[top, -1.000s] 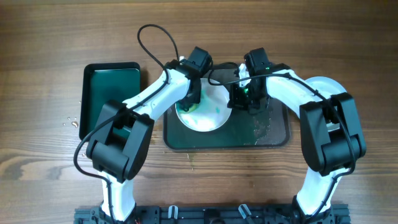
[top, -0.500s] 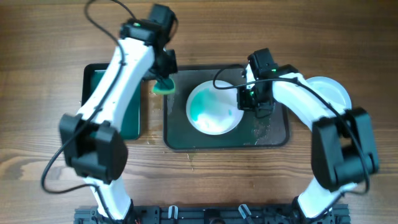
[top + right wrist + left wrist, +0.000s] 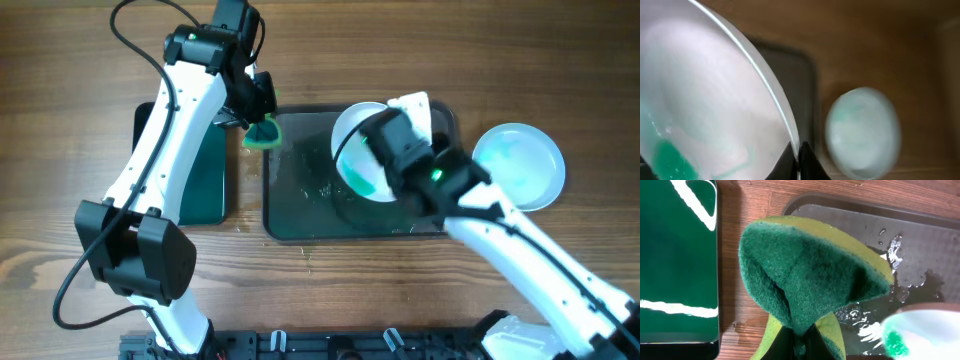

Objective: Clean dirty plates on tray and stack at the side
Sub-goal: 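Lift sponge away and raise the last plate with right gripper, then carry the last plate right and stack it on the plate pile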

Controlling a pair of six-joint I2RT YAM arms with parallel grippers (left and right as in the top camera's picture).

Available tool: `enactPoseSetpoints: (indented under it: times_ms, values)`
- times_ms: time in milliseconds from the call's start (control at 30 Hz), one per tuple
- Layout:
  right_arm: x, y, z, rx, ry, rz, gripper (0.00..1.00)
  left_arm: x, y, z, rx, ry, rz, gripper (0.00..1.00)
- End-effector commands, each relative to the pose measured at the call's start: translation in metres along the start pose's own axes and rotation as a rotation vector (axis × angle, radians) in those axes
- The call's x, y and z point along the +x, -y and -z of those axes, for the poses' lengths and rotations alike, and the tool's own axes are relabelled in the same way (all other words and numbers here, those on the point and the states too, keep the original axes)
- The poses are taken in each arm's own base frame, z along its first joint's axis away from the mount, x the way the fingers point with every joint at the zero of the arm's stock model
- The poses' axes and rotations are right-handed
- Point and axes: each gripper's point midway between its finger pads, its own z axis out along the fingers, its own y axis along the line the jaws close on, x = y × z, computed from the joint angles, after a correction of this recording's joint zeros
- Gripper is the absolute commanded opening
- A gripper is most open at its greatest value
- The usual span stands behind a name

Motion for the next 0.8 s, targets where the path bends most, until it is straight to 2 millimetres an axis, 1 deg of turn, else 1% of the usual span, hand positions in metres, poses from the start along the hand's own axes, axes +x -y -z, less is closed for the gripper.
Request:
enactPoseSetpoints:
  times_ms: [0, 233, 433, 633, 767]
  values:
    - [-0.024, 0.040, 0.035, 0.318, 0.186, 0.042, 0.04, -0.003, 0.004, 0.008, 0.026, 0.017, -0.022, 0.04]
    - [-0.039, 0.040, 0.074, 0.475, 0.331, 0.154, 0.04, -0.003, 0.004, 0.008, 0.026, 0.018, -0.022, 0.04]
    - [-0.048, 0.044, 0.097, 0.581, 0.407, 0.200, 0.04, -0.003, 0.004, 0.008, 0.026, 0.018, -0.022, 0.04]
    - [-0.052, 0.042, 0.100, 0.590, 0.410, 0.223, 0.04, -0.003, 0.004, 0.008, 0.026, 0.017, -0.022, 0.04]
    - [-0.051, 0.038, 0.096, 0.560, 0.404, 0.216, 0.04, -0.003, 0.004, 0.008, 0.026, 0.017, -0.022, 0.04]
